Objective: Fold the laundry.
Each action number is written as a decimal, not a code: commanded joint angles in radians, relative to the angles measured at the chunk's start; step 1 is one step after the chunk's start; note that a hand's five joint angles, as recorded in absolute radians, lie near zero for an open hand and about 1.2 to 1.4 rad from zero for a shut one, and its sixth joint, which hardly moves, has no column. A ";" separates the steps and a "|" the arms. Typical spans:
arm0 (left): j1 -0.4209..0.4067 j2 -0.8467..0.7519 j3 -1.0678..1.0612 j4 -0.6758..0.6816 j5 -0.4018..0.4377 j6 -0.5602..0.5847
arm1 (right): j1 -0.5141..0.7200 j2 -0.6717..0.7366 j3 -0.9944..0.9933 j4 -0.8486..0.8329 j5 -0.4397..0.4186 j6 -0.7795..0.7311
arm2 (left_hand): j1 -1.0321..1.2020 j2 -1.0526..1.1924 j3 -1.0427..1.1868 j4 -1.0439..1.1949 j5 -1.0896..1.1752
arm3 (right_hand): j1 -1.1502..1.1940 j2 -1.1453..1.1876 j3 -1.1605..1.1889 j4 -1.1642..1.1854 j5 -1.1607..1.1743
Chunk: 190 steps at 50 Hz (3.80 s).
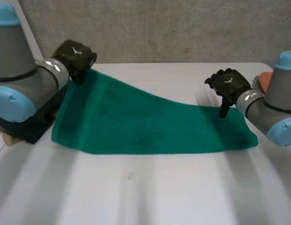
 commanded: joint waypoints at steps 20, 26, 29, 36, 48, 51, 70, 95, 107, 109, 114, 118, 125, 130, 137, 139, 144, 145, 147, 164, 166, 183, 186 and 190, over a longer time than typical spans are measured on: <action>0.088 0.612 -0.701 0.501 0.181 -0.028 | 0.021 0.459 -0.626 0.237 -0.161 -0.102 | 0.235 0.202 0.212 0.203 0.226 | 0.612 0.626 0.638 0.631 0.619; 0.135 0.549 -0.692 0.564 0.201 -0.072 | 0.032 0.497 -0.760 0.047 0.032 -0.098 | 0.235 0.202 0.212 0.203 0.226 | 1.166 1.179 1.191 1.184 1.172; 0.152 0.431 -0.597 0.603 0.191 -0.092 | 0.038 0.441 -0.849 -0.137 0.175 -0.073 | 0.235 0.202 0.212 0.203 0.226 | 1.166 1.179 1.191 1.184 1.172; 0.160 0.160 -0.105 0.588 -0.013 -0.148 | 0.044 0.192 -0.806 -0.473 0.224 0.043 | 0.235 0.202 0.212 0.203 0.226 | 1.166 1.179 1.191 1.184 1.172; 0.134 -0.071 0.383 0.381 -0.112 -0.313 | 0.026 -0.047 -0.383 -0.492 0.192 0.054 | 0.235 0.202 0.212 0.203 0.226 | 1.166 1.179 1.191 1.184 1.172; 0.143 -0.072 0.318 0.382 -0.106 -0.329 | 0.013 -0.073 -0.266 -0.455 0.183 0.059 | 0.235 0.202 0.212 0.203 0.226 | 1.166 1.179 1.191 1.184 1.172; 0.204 -0.100 -0.256 0.422 0.017 -0.292 | 0.041 0.074 0.196 -0.366 0.101 0.051 | 0.235 0.202 0.212 0.203 0.226 | 1.166 1.179 1.191 1.184 1.172; 0.022 0.468 -0.243 0.269 0.117 -0.283 | 0.171 0.159 -0.125 -0.206 0.083 0.514 | 0.235 0.202 0.212 0.203 0.226 | -0.056 -0.043 -0.031 -0.038 -0.049; -0.030 0.561 -0.129 0.166 0.114 -0.286 | 0.219 0.380 -0.401 -0.117 0.093 0.639 | 0.235 0.202 0.212 0.203 0.226 | -0.056 -0.043 -0.031 -0.038 -0.049; -0.033 0.580 -0.120 0.154 0.117 -0.292 | 0.220 0.414 -0.444 -0.117 0.121 0.642 | 0.235 0.202 0.212 0.203 0.226 | -0.056 -0.043 -0.031 -0.038 -0.049; -0.039 0.624 -0.112 0.149 0.117 -0.319 | 0.237 0.466 -0.490 -0.093 0.115 0.646 | 0.235 0.202 0.212 0.203 0.226 | 0.058 0.071 0.083 0.076 0.064; -0.036 0.647 -0.103 0.149 0.112 -0.349 | 0.245 0.485 -0.492 -0.058 0.072 0.660 | 0.235 0.202 0.212 0.203 0.226 | 0.487 0.500 0.512 0.505 0.493; -0.035 0.647 -0.085 0.146 0.102 -0.364 | 0.248 0.422 -0.409 0.033 -0.040 0.746 | 0.235 0.202 0.212 0.203 0.226 | 0.381 0.395 0.407 0.400 0.388; -0.027 0.652 -0.086 0.138 0.095 -0.364 | 0.230 0.348 -0.315 -0.001 -0.023 0.726 | 0.235 0.202 0.212 0.203 0.226 | 1.166 1.179 1.191 1.184 1.172; 0.069 0.649 -0.106 0.130 0.089 -0.382 | 0.064 0.129 -0.157 0.021 0.100 0.616 | 0.235 0.202 0.212 0.203 0.226 | 1.166 1.179 1.191 1.184 1.172; 0.120 0.647 -0.117 0.111 0.095 -0.388 | -0.012 -0.028 -0.092 0.030 0.074 0.494 | 0.235 0.202 0.212 0.203 0.226 | 1.166 1.179 1.191 1.184 1.172; 0.220 0.635 -0.161 0.042 0.115 -0.390 | -0.120 -0.297 -0.009 0.062 -0.003 0.210 | 0.235 0.202 0.212 0.203 0.226 | 1.166 1.179 1.191 1.184 1.172; 0.233 0.626 -0.170 0.029 0.120 -0.390 | -0.128 -0.329 -0.005 0.074 -0.011 0.171 | 0.235 0.202 0.212 0.203 0.226 | 1.166 1.179 1.191 1.184 1.172; 0.267 0.591 -0.201 0.000 0.132 -0.389 | -0.151 -0.409 -0.011 0.134 -0.012 0.102 | 0.235 0.202 0.212 0.203 0.226 | 1.166 1.179 1.191 1.184 1.172; 0.258 0.039 -0.097 -0.081 0.095 -0.306 | -0.102 -0.218 -0.136 0.279 -0.012 -0.102 | 0.235 0.202 0.212 0.203 0.226 | 1.166 1.179 1.191 1.184 1.172; 0.232 -0.061 0.016 -0.078 0.083 -0.304 | -0.083 -0.146 -0.178 0.272 0.003 -0.128 | 0.235 0.202 0.212 0.203 0.226 | 1.166 1.179 1.191 1.184 1.172; 0.165 -0.385 0.877 0.388 -0.165 -0.402 | -0.004 0.147 -0.728 -0.516 0.328 0.011 | 0.235 0.202 0.212 0.203 0.226 | 1.166 1.179 1.191 1.184 1.172; 0.175 -0.352 0.830 0.436 -0.165 -0.448 | -0.002 0.111 -0.658 -0.594 0.319 0.031 | 0.235 0.202 0.212 0.203 0.226 | 1.166 1.179 1.191 1.184 1.172; 0.180 -0.299 0.716 0.445 -0.132 -0.505 | 0.004 0.055 -0.544 -0.591 0.284 0.050 | 0.235 0.202 0.212 0.203 0.226 | 1.166 1.179 1.191 1.184 1.172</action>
